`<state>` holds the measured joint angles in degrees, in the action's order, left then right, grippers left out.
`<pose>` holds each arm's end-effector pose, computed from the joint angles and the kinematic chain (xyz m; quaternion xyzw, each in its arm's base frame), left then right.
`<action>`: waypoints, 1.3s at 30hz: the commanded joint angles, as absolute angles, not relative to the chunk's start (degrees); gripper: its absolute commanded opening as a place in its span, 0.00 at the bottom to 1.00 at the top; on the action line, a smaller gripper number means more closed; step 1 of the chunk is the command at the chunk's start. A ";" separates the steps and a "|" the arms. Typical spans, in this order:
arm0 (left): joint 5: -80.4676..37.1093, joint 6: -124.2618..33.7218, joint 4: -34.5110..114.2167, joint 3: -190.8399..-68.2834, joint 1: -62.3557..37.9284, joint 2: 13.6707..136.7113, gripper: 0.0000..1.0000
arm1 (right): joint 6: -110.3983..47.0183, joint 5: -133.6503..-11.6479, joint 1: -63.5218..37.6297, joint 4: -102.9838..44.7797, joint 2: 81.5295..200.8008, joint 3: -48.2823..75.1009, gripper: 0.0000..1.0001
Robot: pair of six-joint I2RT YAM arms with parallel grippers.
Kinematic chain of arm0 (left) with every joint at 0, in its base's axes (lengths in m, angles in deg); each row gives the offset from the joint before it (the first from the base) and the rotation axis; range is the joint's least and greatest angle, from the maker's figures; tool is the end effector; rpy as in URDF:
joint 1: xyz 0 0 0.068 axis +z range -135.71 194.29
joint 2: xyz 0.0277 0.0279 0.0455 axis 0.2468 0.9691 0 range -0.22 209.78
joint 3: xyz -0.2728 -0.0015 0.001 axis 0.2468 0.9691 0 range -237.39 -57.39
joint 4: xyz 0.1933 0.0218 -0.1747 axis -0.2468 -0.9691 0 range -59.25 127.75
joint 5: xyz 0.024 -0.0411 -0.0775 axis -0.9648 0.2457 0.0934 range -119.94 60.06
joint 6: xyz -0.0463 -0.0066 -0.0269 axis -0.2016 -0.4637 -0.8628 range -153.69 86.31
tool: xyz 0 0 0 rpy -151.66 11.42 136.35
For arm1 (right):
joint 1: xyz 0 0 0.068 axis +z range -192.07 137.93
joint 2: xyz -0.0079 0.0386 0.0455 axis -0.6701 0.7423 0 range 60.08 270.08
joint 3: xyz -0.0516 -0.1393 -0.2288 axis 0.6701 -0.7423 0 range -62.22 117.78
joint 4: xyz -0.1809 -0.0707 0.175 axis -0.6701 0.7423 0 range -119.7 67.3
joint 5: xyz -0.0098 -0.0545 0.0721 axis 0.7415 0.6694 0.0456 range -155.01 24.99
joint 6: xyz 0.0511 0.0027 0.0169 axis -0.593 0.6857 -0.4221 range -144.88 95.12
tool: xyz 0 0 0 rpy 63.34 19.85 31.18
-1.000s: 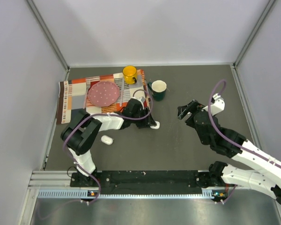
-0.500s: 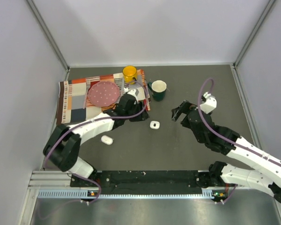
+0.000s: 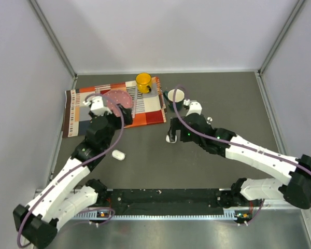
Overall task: Insert the wireless bluetooth earbuds into the charging case
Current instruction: Pick up the charging case at the center of the board.
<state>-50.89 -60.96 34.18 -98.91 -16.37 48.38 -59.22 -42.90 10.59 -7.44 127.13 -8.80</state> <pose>0.1797 -0.0917 0.3210 -0.0936 0.7599 -0.1816 0.6171 0.1659 0.1954 0.2945 -0.0530 0.8767 0.1835 0.4414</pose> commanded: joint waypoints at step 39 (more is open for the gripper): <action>-67.47 -40.20 17.27 -108.37 -14.45 18.24 0.99 | -40.35 -68.62 24.11 -38.56 182.86 22.33 0.80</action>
<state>-66.45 -40.78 17.65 -106.43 -14.58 19.07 -43.81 -72.04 24.25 -30.47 181.03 19.64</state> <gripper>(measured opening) 0.987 0.813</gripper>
